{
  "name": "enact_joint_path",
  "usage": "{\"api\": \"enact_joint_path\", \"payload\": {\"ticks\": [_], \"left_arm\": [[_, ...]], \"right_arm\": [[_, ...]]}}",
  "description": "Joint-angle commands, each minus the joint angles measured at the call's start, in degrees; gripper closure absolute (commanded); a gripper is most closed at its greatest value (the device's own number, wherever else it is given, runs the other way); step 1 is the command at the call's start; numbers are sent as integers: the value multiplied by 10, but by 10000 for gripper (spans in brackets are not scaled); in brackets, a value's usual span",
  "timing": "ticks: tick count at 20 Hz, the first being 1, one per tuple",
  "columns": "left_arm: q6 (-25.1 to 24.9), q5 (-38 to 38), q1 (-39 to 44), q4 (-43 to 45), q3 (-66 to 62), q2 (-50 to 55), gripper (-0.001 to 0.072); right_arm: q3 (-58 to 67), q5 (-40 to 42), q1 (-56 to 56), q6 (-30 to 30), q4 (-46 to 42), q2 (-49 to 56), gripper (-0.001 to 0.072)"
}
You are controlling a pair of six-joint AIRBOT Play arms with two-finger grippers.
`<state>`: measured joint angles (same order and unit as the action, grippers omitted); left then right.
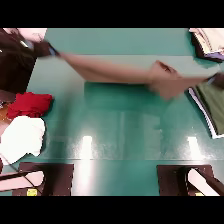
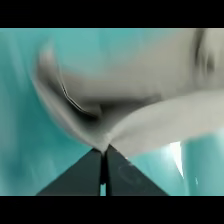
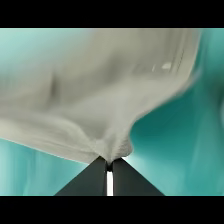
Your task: Fold the shirts.
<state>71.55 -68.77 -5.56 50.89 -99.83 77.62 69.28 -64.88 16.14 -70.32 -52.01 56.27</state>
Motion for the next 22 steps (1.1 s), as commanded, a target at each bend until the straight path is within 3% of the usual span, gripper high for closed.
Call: {"api": "enact_joint_path", "payload": {"ticks": [1, 6, 10, 13, 16, 20, 22], "left_arm": [[9, 96, -1, 2, -111, -119, 684], [9, 182, -1, 2, -187, -258, 684], [34, 173, -1, 0, -187, -322, 684], [78, 112, -1, -5, -186, -328, 684], [85, 63, -1, 3, -149, -301, 684], [110, -70, -1, 4, -77, -192, 684], [110, -103, 0, 5, -29, -127, 684]], "right_arm": [[179, 104, 2, -3, -6, -69, 694], [327, 156, 2, -3, -17, -127, 694], [413, 68, 2, -42, -120, -138, 694], [486, -49, 2, -84, -200, -111, 696], [532, -144, 2, -90, -193, -45, 697], [431, -240, -14, -109, -152, 49, 696], [366, -268, -49, -113, -159, 105, 696]]}}
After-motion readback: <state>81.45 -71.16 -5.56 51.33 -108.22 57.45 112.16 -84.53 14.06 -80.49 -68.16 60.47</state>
